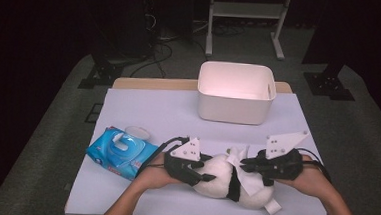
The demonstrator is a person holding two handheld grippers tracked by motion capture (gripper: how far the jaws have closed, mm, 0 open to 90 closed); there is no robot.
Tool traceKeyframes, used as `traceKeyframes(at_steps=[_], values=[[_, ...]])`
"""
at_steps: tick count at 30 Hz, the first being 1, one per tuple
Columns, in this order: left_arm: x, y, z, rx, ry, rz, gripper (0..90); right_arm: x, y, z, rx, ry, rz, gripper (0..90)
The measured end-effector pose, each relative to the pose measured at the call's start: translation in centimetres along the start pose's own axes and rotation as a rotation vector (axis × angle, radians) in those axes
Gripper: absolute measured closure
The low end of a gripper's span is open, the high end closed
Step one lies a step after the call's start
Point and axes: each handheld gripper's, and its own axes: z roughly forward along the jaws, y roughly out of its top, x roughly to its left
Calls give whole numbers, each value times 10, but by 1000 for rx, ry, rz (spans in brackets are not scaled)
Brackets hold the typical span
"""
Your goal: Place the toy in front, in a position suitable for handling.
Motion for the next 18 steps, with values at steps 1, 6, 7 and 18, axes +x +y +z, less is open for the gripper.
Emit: traceKeyframes(at_steps=[1, 6, 7, 18], values=[[0, 0, 0, -1, 0, 0, 442, 0, -4, -5, -2, -12, 9, 817], [-1, 0, 1, -8, -1, 5, 443, -8, -28, -32, -37, -84, 80, 819], [-1, 1, 1, -7, 0, 7, 444, -9, -32, -36, -48, -89, 95, 820], [1, -3, 0, -11, 1, -9, 445, -17, -29, -34, -72, -155, 92, 820]])
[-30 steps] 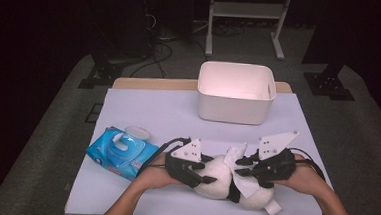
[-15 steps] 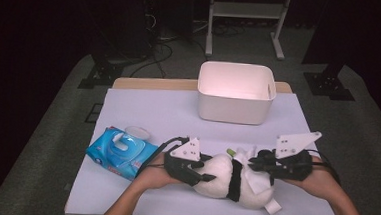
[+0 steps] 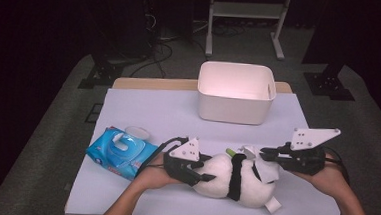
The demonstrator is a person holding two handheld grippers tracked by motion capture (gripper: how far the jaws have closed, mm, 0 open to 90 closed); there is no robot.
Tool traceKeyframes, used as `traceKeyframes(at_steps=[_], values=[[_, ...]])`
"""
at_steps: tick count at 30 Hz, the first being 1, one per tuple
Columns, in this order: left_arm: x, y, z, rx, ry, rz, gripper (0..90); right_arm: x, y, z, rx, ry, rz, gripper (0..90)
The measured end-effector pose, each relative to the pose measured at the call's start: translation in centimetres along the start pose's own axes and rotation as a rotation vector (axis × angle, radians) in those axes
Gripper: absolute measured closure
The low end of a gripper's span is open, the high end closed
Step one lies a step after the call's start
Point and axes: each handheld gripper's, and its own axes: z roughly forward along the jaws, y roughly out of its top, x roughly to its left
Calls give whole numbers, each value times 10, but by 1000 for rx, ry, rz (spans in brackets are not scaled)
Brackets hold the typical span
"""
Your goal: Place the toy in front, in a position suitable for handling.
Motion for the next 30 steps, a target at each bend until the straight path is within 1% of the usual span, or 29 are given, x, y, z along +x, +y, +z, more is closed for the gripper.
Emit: traceKeyframes(at_steps=[4, 6, 9, 12, 13, 16, 19, 22, 26, 28, 30], values=[[-1, 1, 0, 1, -4, 2, 445, 4, -9, -8, -8, -6, 13, 821], [-2, 1, 1, 3, -7, 4, 445, 7, -15, -12, -26, 0, 26, 821], [-2, 1, 1, 5, -5, -1, 445, 13, -21, -18, -46, -3, 33, 821], [1, 0, 0, 3, -3, -25, 446, 15, -27, -27, -67, -17, 40, 821], [1, -1, 0, -2, -4, -34, 446, 14, -30, -30, -68, -20, 49, 821], [2, -1, 1, -6, -4, -41, 446, 12, -38, -35, -58, -40, 72, 821], [0, 1, 2, 1, -3, -28, 445, 11, -42, -33, -65, -25, 88, 821], [-2, 3, 2, 11, 0, -20, 444, 14, -37, -26, -66, 4, 71, 821], [-3, 3, 2, 15, 5, -19, 443, 15, -29, -19, -49, 1, 49, 820], [-3, 3, 2, 19, 5, -13, 443, 14, -27, -18, -53, 11, 54, 816], [-3, 4, 2, 23, 4, -13, 443, 14, -26, -16, -47, 13, 48, 805]])
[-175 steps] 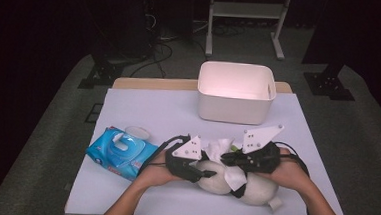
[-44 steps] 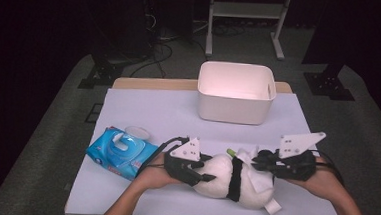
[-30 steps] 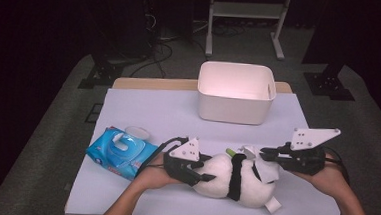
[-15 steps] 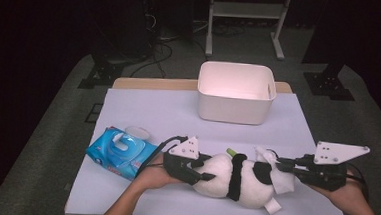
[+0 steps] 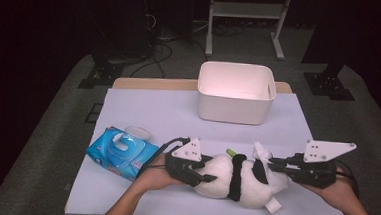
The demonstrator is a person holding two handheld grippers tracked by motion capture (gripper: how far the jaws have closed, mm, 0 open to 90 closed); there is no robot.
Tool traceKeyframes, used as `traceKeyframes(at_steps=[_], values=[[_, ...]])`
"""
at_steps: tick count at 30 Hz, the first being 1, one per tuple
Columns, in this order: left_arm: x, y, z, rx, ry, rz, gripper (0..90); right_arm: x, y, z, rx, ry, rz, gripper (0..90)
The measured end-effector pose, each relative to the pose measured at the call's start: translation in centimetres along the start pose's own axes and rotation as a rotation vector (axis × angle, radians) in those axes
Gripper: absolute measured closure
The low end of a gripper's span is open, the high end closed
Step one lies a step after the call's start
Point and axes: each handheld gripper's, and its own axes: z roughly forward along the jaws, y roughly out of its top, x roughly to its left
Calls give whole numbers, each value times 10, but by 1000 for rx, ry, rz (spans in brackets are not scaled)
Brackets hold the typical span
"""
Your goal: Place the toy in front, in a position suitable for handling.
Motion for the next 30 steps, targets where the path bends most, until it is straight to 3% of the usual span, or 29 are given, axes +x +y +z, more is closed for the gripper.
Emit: traceKeyframes(at_steps=[6, 16, 19, 23, 26, 30], values=[[2, -1, 0, -11, -7, -11, 442, 0, 4, -5, -7, -4, -23, 699], [2, -1, 0, -6, -6, -4, 441, -3, 16, 2, 0, 3, -71, 647], [1, 0, 0, -8, -4, -4, 440, -5, 17, 8, 12, 9, -69, 677], [0, 0, 1, -2, -5, 1, 440, -4, 13, 15, 18, 51, -47, 799], [1, 0, 0, -6, -2, -7, 441, -4, 14, 12, 27, 16, -51, 819], [2, -1, 0, -10, 0, -15, 442, -11, 13, 3, -13, -33, -22, 824]])
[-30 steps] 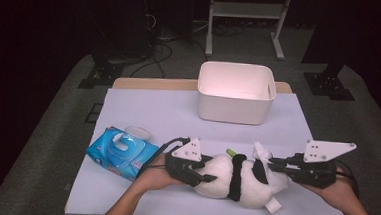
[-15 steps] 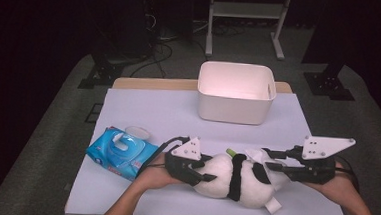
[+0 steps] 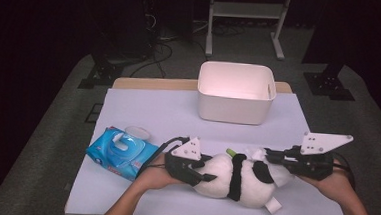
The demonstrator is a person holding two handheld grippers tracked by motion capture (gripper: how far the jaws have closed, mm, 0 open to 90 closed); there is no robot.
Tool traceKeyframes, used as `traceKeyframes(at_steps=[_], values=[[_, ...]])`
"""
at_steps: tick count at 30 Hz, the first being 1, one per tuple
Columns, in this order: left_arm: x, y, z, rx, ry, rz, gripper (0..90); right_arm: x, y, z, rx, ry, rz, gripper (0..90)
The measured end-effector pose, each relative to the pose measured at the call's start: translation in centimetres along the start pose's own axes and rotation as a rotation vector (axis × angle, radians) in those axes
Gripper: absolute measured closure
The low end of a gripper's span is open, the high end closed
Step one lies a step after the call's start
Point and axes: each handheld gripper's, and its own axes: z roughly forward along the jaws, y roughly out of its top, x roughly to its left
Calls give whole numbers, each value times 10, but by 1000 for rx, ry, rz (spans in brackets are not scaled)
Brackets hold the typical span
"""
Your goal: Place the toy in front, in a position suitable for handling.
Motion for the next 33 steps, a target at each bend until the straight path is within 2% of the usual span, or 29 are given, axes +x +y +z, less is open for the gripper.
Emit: traceKeyframes(at_steps=[1, 4, 6, 12, 15, 18, 19, 22, 25, 28, 33], values=[[0, 0, 0, -2, 0, -1, 442, -2, -2, -2, -10, -12, 17, 824], [1, 0, 1, -5, -1, -2, 444, -6, -8, -4, -18, -8, 40, 824], [0, 0, 1, -12, 4, -11, 445, -3, -10, -4, -24, 15, 51, 826], [-2, 3, 3, -16, 15, -12, 456, 15, -9, 1, -17, 93, 44, 827], [-3, 6, 4, -26, 25, -21, 456, 25, -2, 9, -7, 128, 24, 827], [-5, 9, 4, -26, 35, -18, 457, 36, 10, 25, 27, 156, -30, 826], [-5, 9, 4, -27, 35, -22, 456, 41, 14, 31, 52, 147, -70, 826], [-2, 5, 3, -42, 27, -41, 447, 44, 17, 30, 81, 121, -104, 827], [0, 5, 3, -60, 13, -43, 393, 38, 8, 19, 85, 89, -70, 829], [1, 7, 1, -79, 14, -41, 296, 33, -5, 14, 63, 88, -21, 830], [4, 4, -2, -95, 14, -49, 226, 24, -23, 5, 27, 69, 28, 832]])
